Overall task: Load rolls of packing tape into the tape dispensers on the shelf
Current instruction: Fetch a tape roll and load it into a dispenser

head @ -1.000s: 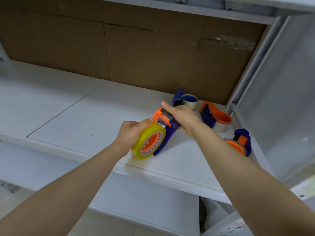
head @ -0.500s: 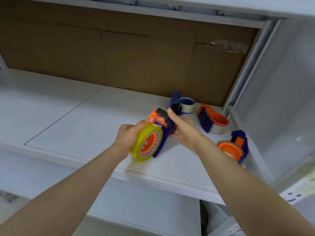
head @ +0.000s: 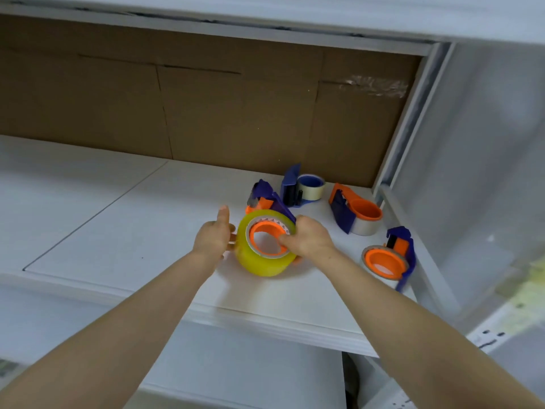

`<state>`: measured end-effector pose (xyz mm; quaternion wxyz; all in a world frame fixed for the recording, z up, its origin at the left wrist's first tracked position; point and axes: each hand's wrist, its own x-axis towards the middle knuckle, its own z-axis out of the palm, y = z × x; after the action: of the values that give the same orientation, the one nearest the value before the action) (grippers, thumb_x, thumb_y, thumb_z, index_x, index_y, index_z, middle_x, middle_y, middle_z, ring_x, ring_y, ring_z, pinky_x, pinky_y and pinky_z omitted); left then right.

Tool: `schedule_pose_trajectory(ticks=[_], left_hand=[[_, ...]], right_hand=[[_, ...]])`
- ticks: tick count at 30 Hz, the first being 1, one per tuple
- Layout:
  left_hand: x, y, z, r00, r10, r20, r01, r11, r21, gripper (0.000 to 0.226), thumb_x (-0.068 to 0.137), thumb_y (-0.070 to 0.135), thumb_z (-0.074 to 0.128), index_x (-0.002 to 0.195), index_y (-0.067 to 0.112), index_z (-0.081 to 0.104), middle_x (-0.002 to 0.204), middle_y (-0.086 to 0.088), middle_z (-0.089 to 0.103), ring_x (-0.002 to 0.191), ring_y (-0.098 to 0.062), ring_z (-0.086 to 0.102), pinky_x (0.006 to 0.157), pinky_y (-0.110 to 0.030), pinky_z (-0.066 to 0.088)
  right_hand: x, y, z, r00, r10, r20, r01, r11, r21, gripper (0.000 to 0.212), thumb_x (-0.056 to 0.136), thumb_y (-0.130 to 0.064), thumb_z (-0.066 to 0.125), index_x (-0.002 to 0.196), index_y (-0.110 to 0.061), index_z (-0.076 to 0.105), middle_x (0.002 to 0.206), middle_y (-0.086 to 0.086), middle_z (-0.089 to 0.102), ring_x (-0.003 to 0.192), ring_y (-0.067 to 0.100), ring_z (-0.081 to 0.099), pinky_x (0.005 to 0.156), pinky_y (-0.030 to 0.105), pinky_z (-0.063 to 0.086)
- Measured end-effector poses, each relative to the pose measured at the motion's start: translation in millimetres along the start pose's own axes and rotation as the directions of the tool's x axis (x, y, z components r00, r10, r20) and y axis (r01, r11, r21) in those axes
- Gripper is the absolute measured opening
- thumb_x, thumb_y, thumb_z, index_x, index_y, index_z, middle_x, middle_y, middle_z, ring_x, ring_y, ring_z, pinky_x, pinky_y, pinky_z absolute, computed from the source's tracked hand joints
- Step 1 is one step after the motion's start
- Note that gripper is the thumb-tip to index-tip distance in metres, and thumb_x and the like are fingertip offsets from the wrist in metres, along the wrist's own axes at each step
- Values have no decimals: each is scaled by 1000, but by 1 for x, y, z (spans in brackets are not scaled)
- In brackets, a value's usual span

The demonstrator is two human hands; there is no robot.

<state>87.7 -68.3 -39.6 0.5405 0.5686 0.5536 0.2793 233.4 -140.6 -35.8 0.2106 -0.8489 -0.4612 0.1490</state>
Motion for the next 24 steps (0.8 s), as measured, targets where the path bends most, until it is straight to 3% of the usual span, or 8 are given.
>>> schedule_pose_trajectory(ticks=[5, 8, 12, 16, 18, 21, 23, 24], left_hand=[[11, 8, -8, 999, 41, -23, -39, 998, 54, 56, 97, 47, 29, 127, 7, 54, 128, -13, 58, 119, -30, 50, 101, -40, 36], [18, 5, -12, 998, 40, -43, -37, 997, 62, 52, 97, 45, 33, 124, 5, 55, 123, -14, 60, 116, -30, 51, 98, -40, 37], [28, 2, -20, 997, 67, -48, -64, 996, 54, 42, 97, 41, 38, 106, 6, 59, 106, -12, 59, 101, -28, 51, 87, -36, 36], [34, 5, -28, 993, 99, -63, -95, 994, 54, 29, 96, 35, 42, 80, 12, 49, 93, -10, 52, 88, -24, 45, 80, -31, 34], [37, 8, -31, 989, 131, -74, -126, 989, 73, 27, 96, 33, 43, 80, 12, 48, 91, -11, 51, 86, -22, 44, 79, -30, 32], [40, 17, -35, 980, 178, -88, -170, 981, 99, 24, 96, 28, 45, 83, 10, 50, 90, -12, 48, 85, -22, 42, 78, -28, 31], [42, 24, -38, 976, 195, -92, -184, 976, 118, 22, 96, 27, 45, 85, 9, 51, 92, -11, 48, 86, -22, 42, 79, -28, 31], [44, 27, -39, 975, 203, -93, -190, 973, 134, 23, 96, 28, 45, 83, 10, 52, 93, -10, 49, 87, -22, 43, 80, -28, 32]], right_hand=[[25, -13, -4, 999, 18, 46, -10, 987, -157, 37, 84, -37, 61, 110, -11, 57, 105, 10, 63, 100, 27, 59, 71, 31, 42], [38, -23, 1, 998, 26, 58, -19, 992, -125, 41, 83, -38, 61, 111, -9, 56, 95, 9, 57, 93, 26, 57, 69, 31, 40], [50, -26, 19, 990, -11, 138, 27, 993, -117, 45, 83, -40, 61, 115, -10, 54, 103, 9, 60, 95, 24, 57, 70, 30, 43], [61, -26, 11, 990, 45, 137, -38, 998, -51, 57, 79, -70, 42, 79, -16, 58, 70, 3, 62, 68, 20, 60, 64, 29, 46], [75, -26, -3, 998, 59, -14, -58, 998, 27, 59, 87, -62, 32, 84, -11, 63, 83, 12, 69, 81, 29, 64, 74, 34, 48], [106, -16, -17, 977, 40, -208, -11, 990, 142, 35, 95, -27, 39, 107, -1, 59, 108, 21, 64, 101, 36, 59, 73, 33, 41], [124, -9, -20, 966, 39, -256, 14, 979, 202, 37, 94, -27, 45, 118, 1, 52, 117, 21, 60, 109, 35, 56, 78, 32, 42], [132, -7, -21, 968, 52, -246, 11, 969, 248, 50, 92, -35, 50, 125, 1, 46, 125, 19, 55, 117, 34, 52, 86, 33, 42]])
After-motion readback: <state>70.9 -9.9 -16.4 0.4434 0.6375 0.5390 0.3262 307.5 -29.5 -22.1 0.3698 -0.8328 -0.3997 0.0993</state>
